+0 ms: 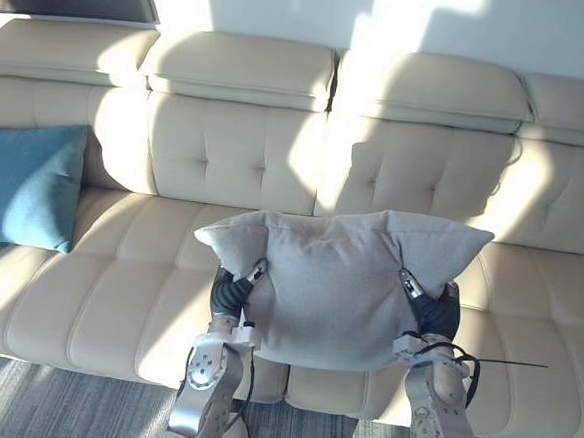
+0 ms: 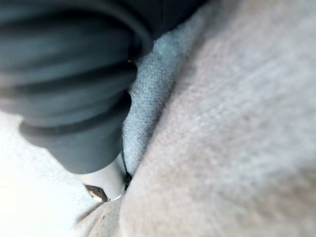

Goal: Pick up cushions and gather them together orderly.

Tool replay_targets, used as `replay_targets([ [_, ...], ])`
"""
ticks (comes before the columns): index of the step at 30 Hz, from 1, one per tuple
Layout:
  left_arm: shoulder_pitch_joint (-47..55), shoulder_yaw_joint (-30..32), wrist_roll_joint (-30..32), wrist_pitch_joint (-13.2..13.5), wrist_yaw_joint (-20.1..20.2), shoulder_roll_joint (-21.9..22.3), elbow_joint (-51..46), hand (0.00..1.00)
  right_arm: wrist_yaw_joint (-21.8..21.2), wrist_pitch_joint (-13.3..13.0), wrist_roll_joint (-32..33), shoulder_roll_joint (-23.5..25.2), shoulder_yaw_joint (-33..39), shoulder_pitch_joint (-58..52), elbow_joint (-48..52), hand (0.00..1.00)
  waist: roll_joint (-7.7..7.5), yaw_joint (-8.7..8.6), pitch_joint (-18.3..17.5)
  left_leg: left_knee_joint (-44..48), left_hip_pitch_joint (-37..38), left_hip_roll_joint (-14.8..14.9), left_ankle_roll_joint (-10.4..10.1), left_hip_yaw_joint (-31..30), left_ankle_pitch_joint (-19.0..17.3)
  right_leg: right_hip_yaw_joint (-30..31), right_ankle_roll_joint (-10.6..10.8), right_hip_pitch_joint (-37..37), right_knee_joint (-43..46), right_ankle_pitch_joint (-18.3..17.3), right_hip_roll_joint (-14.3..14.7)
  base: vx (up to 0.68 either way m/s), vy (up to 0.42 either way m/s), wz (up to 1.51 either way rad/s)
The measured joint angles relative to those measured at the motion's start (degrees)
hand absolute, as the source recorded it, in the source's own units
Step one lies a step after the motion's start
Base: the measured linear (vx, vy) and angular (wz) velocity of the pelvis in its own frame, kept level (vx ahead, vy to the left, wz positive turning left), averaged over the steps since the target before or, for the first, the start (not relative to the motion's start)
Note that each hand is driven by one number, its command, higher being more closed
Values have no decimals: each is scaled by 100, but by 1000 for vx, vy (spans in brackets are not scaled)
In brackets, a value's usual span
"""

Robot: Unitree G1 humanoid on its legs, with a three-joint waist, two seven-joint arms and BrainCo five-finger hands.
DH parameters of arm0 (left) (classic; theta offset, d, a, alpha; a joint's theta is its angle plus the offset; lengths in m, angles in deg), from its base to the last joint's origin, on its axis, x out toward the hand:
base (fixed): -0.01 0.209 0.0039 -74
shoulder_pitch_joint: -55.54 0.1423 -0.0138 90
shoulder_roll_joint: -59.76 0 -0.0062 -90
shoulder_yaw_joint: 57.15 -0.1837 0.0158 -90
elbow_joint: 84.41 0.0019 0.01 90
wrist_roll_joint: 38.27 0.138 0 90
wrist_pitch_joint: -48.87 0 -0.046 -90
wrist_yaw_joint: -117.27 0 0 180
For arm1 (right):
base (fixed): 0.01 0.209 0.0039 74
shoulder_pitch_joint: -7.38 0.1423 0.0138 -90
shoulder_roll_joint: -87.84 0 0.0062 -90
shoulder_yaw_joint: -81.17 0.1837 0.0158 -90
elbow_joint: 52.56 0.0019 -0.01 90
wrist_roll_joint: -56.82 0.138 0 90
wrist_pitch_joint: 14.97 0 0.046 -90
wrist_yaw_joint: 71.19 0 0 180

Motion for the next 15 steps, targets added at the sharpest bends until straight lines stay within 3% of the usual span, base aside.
replay_targets([
  [3, -5, 0, 3, 12, 0, -33, -2, 100, -3, -1, 2, 27, -1, 104, -146, 100, 3, -3, -4, -337, 243, -139, 88, 76, 88, 89, 21, 60, -12, -2, -113, 35, 48, -6],
  [10, -424, 27, 78, 9, -122, -132, -7, 100, 129, -11, -7, -118, -1, 1064, -555, 100, -11, -44, -21, -1333, 409, -165, 21, 141, 743, 179, 78, -190, -141, 20, -25, -59, -40, -8],
  [13, -1436, 200, 255, 90, -471, -213, 234, 100, 447, -73, -35, -200, -1, 2291, -1157, 100, 36, -33, 46, -1413, 20, -16, 3, 130, 968, 205, 62, -630, -137, 165, 131, -180, -45, -8],
  [14, -2402, 297, 298, 187, -760, -411, 615, 100, 715, -138, -233, -311, 2, 3247, -1590, 100, 89, 33, 225, -1363, -373, 92, 16, 128, 1089, 226, 32, -1050, -55, 284, 228, -242, -32, -16],
  [15, -2639, 339, 298, 202, -822, -454, 702, 100, 767, -139, -242, -358, 4, 3472, -1665, 100, 102, 51, 306, -1340, -447, 118, 15, 128, 1098, 226, 27, -1136, -14, 295, 247, -262, -25, -17],
])
